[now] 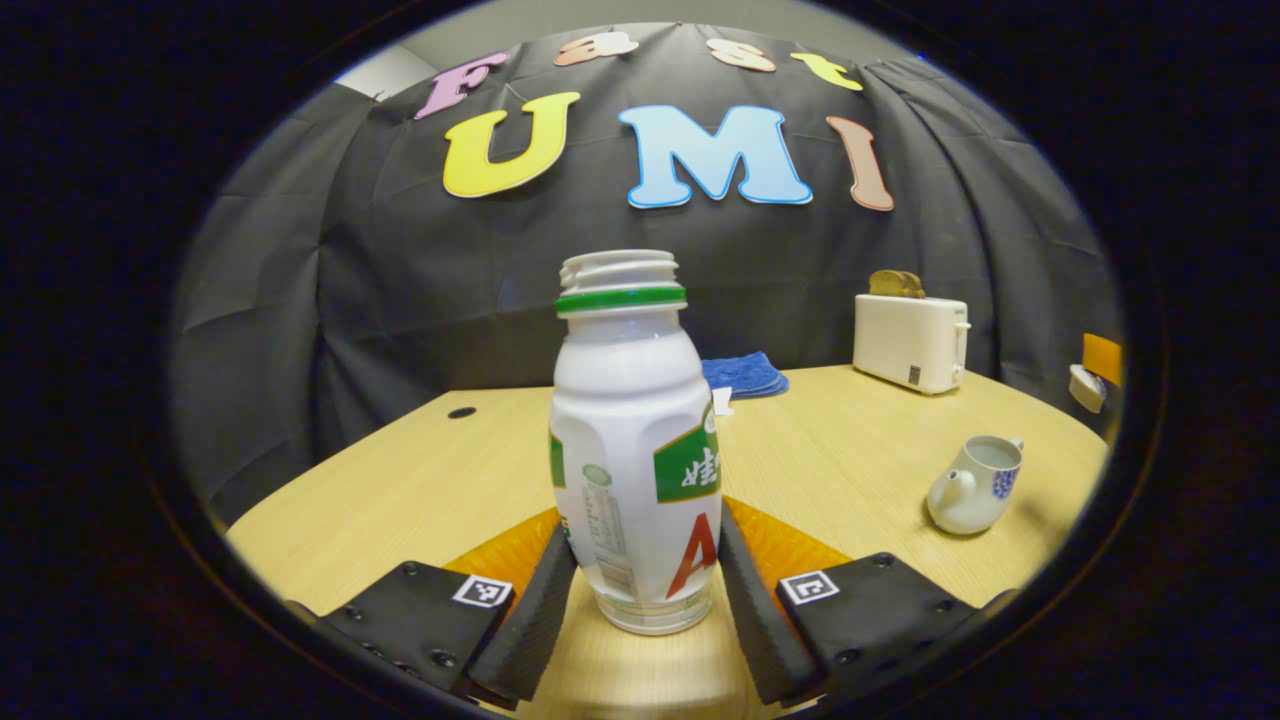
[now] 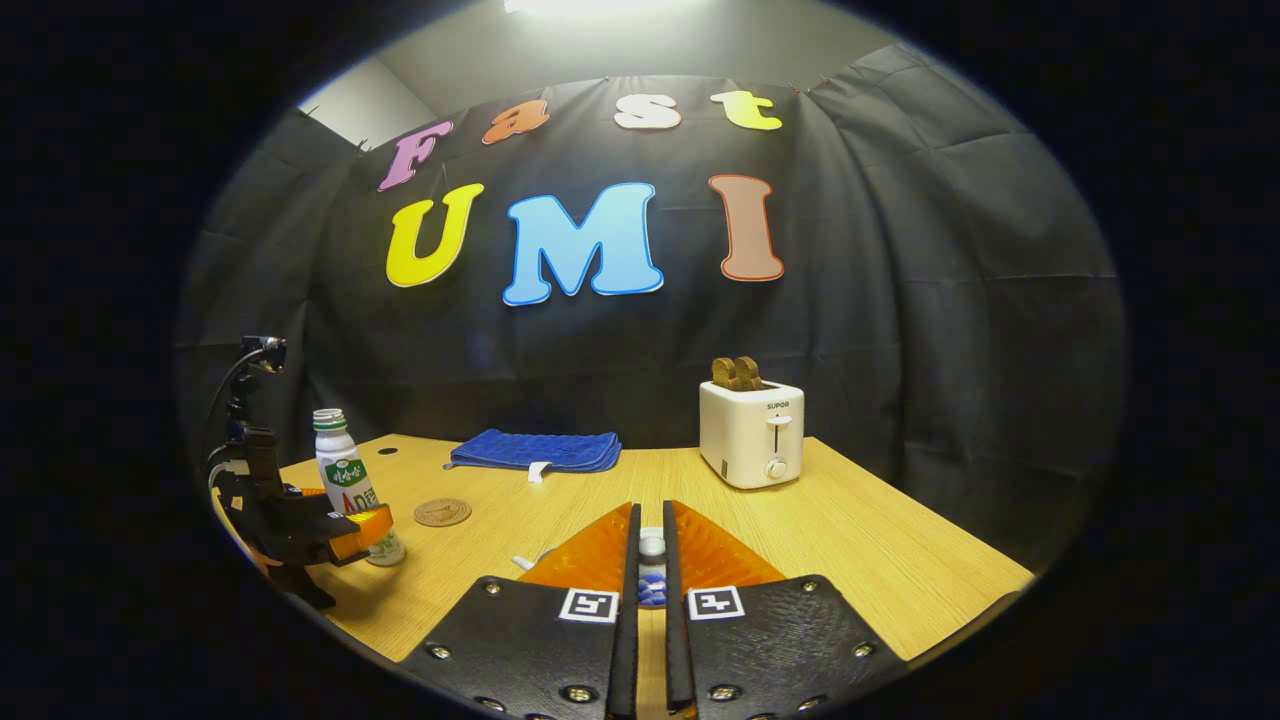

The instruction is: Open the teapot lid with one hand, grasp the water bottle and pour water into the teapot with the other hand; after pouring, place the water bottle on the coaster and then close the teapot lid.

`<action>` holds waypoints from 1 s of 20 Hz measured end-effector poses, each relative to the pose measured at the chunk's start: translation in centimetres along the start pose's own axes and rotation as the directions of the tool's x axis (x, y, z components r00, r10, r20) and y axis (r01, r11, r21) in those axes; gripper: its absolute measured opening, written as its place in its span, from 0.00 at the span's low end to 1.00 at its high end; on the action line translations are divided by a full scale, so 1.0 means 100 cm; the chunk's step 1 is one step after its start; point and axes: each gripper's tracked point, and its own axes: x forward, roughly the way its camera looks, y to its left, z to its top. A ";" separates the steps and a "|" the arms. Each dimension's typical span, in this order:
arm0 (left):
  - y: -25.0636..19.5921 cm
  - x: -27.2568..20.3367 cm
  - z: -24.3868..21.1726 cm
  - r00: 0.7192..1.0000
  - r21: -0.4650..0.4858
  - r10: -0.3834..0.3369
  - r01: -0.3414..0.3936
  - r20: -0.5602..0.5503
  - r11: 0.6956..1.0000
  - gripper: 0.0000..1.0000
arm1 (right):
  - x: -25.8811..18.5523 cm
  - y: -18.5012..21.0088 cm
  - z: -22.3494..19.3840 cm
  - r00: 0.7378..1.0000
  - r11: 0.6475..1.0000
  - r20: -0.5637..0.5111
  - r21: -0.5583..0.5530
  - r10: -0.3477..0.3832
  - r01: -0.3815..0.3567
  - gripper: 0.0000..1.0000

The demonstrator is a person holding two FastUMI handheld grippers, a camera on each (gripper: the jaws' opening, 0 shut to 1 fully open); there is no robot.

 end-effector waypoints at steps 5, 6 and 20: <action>-0.008 0.000 0.003 1.000 0.109 0.005 -0.005 0.005 0.994 0.82 | -0.003 -0.006 0.000 1.000 1.000 0.001 0.007 -0.004 0.004 0.11; -0.009 0.000 0.004 1.000 0.152 0.009 -0.009 0.006 0.988 0.82 | -0.004 -0.007 0.000 1.000 1.000 0.002 0.011 -0.005 0.005 0.11; -0.060 0.003 0.040 0.992 0.715 0.030 -0.106 0.119 0.691 0.83 | -0.020 -0.041 -0.008 0.999 0.998 0.005 0.043 -0.035 0.034 0.11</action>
